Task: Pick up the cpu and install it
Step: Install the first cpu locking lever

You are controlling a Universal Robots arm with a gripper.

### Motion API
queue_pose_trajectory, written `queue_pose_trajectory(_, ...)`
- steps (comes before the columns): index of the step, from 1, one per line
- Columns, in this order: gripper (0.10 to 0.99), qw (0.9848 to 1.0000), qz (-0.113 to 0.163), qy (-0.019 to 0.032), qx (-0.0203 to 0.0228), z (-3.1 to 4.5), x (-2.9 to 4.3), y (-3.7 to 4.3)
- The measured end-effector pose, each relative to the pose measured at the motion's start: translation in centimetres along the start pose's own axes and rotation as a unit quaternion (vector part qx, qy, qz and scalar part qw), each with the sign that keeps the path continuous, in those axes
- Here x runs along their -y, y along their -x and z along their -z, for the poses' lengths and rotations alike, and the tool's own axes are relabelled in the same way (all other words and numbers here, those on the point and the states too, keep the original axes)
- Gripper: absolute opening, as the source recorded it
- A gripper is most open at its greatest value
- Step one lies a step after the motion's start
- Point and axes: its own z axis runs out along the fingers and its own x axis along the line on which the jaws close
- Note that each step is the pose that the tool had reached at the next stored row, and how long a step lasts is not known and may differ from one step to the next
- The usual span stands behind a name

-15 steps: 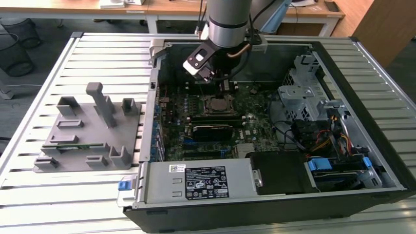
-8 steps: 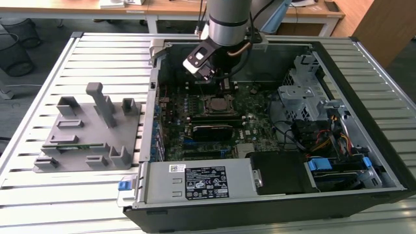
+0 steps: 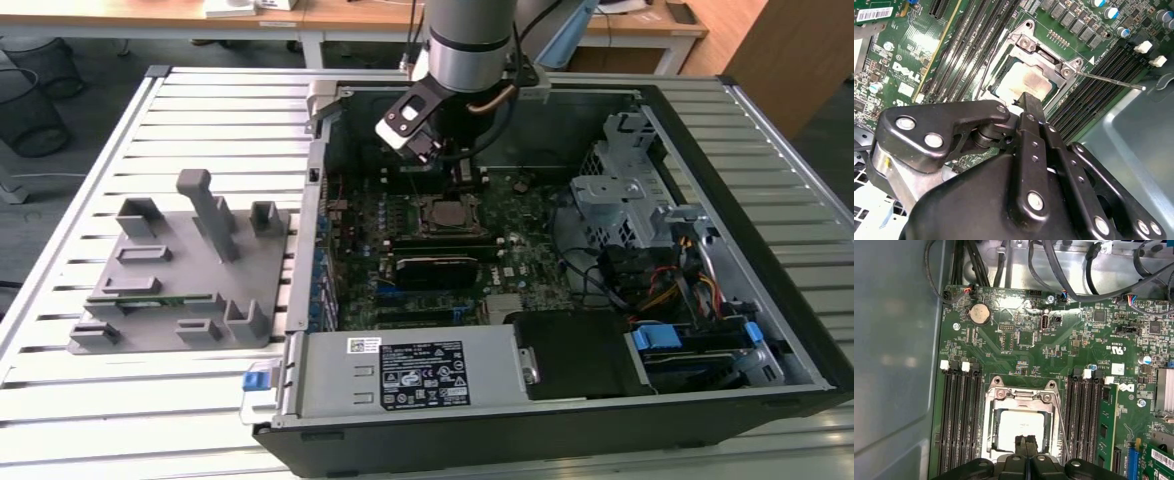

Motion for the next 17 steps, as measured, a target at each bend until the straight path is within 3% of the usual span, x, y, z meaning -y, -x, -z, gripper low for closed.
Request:
queue_pose_trajectory(8,0.106,0.9996,0.029,-0.0004,-0.0004,0.01,0.00,0.00)
queue_pose_trajectory(17,0.106,0.9996,0.030,-0.0004,-0.0004,0.58,-0.01,-0.01)
